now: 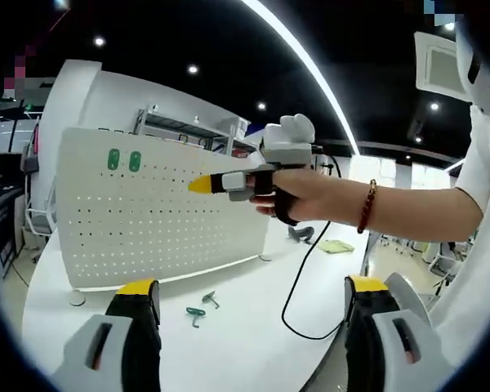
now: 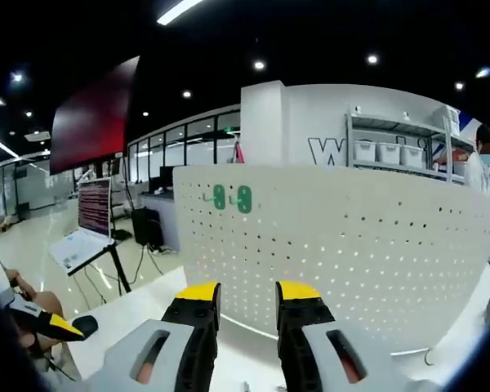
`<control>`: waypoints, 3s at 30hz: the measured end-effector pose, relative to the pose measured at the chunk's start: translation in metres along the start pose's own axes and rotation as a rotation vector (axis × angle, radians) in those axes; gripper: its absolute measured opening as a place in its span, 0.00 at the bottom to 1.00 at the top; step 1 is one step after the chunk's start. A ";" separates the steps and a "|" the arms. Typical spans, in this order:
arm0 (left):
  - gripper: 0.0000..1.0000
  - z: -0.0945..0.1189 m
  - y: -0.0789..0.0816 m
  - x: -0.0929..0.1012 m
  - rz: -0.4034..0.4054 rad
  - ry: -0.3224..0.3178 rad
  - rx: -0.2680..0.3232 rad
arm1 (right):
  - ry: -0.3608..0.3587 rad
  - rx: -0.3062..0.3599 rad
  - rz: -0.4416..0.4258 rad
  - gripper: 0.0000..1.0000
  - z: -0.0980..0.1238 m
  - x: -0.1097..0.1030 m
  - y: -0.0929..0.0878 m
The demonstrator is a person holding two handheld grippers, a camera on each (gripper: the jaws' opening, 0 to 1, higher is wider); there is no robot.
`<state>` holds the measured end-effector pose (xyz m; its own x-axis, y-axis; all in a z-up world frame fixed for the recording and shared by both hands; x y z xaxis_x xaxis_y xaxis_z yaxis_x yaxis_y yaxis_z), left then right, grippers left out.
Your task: Insert the hook assembly into the mounting plate slot until the hook locks in place.
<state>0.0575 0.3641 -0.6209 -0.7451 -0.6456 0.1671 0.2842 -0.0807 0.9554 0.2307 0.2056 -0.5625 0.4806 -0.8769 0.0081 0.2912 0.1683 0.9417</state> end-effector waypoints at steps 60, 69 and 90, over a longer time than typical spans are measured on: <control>0.95 -0.021 -0.020 -0.018 0.041 0.010 -0.097 | 0.142 -0.474 -0.058 0.16 -0.046 0.008 -0.202; 0.95 -0.023 -0.019 -0.020 0.056 0.016 -0.098 | 0.149 -0.506 -0.079 0.14 -0.055 0.010 -0.217; 0.93 -0.030 -0.022 -0.026 0.090 0.034 -0.120 | 0.160 -0.534 -0.097 0.07 -0.079 0.014 -0.233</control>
<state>0.0891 0.3600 -0.6533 -0.6932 -0.6795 0.2405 0.4205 -0.1102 0.9006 0.2355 0.1897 -0.8086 0.5379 -0.8276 -0.1605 0.6984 0.3309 0.6346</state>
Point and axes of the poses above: the point that each gripper's makers call its tool centre point, and the gripper's own axes: z roughly backward along the fingers, x roughly to its right, y roughly out of its top, the point moved 7 cm from there along z, roughly backward along the fingers, and after that the axes turned 9 degrees about -x, right-handed, at the moved point
